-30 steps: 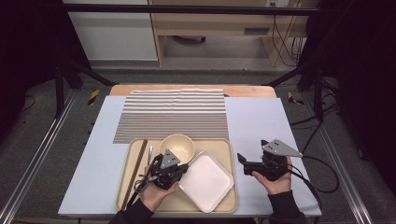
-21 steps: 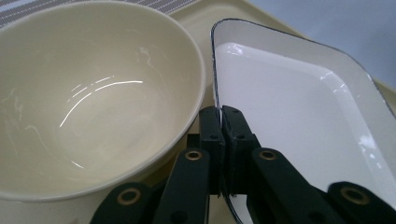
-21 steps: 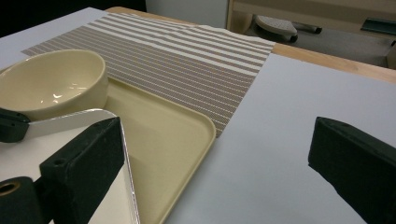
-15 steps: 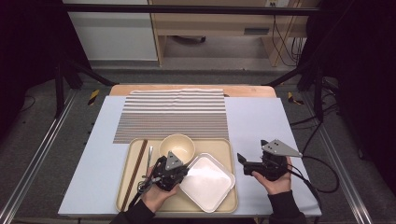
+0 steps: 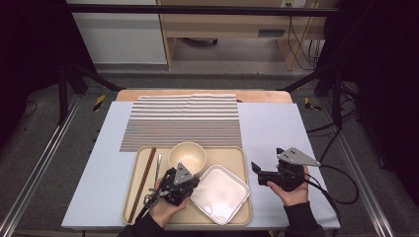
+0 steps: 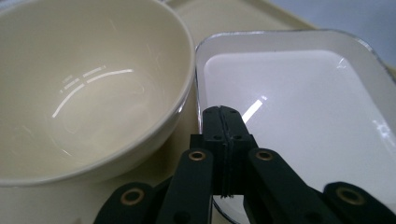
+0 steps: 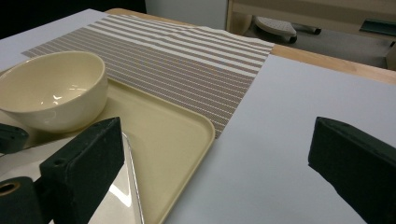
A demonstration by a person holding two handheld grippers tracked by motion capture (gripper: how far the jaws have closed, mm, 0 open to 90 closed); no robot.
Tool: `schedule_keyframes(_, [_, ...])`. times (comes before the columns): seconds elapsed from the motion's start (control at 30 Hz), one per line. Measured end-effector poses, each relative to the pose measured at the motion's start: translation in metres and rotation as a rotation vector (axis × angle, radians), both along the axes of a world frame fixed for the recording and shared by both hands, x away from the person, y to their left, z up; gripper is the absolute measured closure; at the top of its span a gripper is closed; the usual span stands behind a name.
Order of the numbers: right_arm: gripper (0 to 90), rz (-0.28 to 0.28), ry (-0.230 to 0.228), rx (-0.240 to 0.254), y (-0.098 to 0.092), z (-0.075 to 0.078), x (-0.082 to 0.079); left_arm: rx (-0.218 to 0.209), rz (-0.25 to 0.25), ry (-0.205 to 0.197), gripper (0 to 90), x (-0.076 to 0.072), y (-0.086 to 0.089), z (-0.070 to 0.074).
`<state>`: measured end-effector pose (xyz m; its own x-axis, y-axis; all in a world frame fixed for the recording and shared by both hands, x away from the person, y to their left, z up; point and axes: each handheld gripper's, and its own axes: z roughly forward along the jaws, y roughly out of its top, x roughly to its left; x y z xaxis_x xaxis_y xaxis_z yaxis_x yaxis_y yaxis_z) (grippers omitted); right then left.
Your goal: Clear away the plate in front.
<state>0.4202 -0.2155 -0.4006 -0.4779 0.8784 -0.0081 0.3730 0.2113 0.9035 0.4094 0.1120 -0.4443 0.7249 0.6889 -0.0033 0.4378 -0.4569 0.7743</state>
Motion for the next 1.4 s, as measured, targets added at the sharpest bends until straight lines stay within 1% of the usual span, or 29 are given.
schedule_keyframes(0.03, [3.9, 0.0, 0.0, 0.0, 0.0, 0.0, 0.0, -0.013, -0.004, -0.007, 89.0, -0.001, 0.002, 0.003])
schedule_keyframes(0.07, [3.9, 0.0, -0.001, 0.001, 0.0, 0.0, 0.0, -0.028, -0.015, -0.023, 87.0, -0.002, 0.004, 0.007])
schedule_keyframes(0.13, [3.9, -0.001, 0.0, 0.004, 0.0, 0.0, 0.0, -0.051, -0.018, -0.048, 82.9, -0.004, 0.01, 0.014])
schedule_keyframes(0.17, [3.9, -0.002, 0.002, 0.005, 0.0, 0.001, -0.001, -0.063, -0.019, -0.055, 80.8, -0.005, 0.012, 0.017])
schedule_keyframes(0.2, [3.9, -0.002, 0.001, 0.007, 0.0, 0.001, -0.001, -0.084, -0.025, -0.068, 77.9, -0.005, 0.015, 0.021])
schedule_keyframes(0.23, [3.9, -0.002, -0.004, 0.005, -0.001, 0.001, -0.001, -0.092, -0.029, -0.08, 74.4, -0.005, 0.018, 0.023])
schedule_keyframes(0.27, [3.9, -0.002, -0.004, 0.005, -0.001, 0.001, -0.001, -0.092, -0.029, -0.08, 70.6, -0.005, 0.018, 0.023])
schedule_keyframes(0.3, [3.9, -0.002, -0.003, 0.009, -0.001, 0.001, -0.001, -0.109, -0.023, -0.103, 70.6, -0.005, 0.023, 0.028])
schedule_keyframes(0.37, [3.9, -0.006, -0.005, 0.015, -0.002, 0.002, -0.001, -0.121, -0.022, -0.132, 58.1, -0.002, 0.033, 0.034])
schedule_keyframes(0.4, [3.9, -0.007, -0.005, 0.014, -0.002, 0.003, -0.002, -0.122, -0.015, -0.142, 54.9, -0.001, 0.036, 0.036])
schedule_keyframes(0.47, [3.8, -0.007, -0.008, 0.014, -0.003, 0.003, -0.002, -0.112, 0.002, -0.16, 49.0, 0.001, 0.043, 0.038])
schedule_keyframes(0.53, [3.8, -0.008, -0.008, 0.013, -0.003, 0.003, -0.002, -0.115, 0.022, -0.172, 42.6, 0.005, 0.051, 0.038])
schedule_keyframes(0.6, [3.7, -0.009, -0.007, 0.011, -0.003, 0.003, -0.002, -0.128, 0.041, -0.169, 38.5, 0.009, 0.06, 0.038])
schedule_keyframes(0.67, [3.7, -0.01, -0.009, 0.012, -0.004, 0.004, -0.002, -0.133, 0.05, -0.167, 34.6, 0.012, 0.066, 0.038])
schedule_keyframes(0.83, [3.3, -0.014, -0.006, 0.01, -0.005, 0.004, -0.002, -0.142, 0.096, -0.172, 29.7, 0.019, 0.087, 0.037])
schedule_keyframes(0.9, [3.2, -0.017, -0.006, 0.008, -0.006, 0.004, -0.001, -0.143, 0.111, -0.166, 28.3, 0.021, 0.094, 0.037])
schedule_keyframes(0.97, [3.1, -0.021, -0.003, 0.007, -0.006, 0.004, -0.001, -0.141, 0.13, -0.168, 26.5, 0.024, 0.102, 0.036])
schedule_keyframes(1.07, [2.9, -0.021, -0.002, 0.007, -0.006, 0.004, -0.001, -0.147, 0.16, -0.159, 25.1, 0.027, 0.112, 0.033])
schedule_keyframes(1.2, [2.7, -0.023, -0.002, 0.007, -0.007, 0.003, -0.001, -0.159, 0.184, -0.151, 23.7, 0.031, 0.125, 0.029])
schedule_keyframes(1.3, [2.4, -0.023, 0.003, 0.005, -0.008, 0.003, 0.0, -0.171, 0.195, -0.143, 23.5, 0.032, 0.133, 0.027])
schedule_keyframes(1.4, [2.5, -0.026, 0.004, 0.013, -0.01, 0.002, 0.0, -0.178, 0.202, -0.14, 23.5, 0.033, 0.141, 0.026])
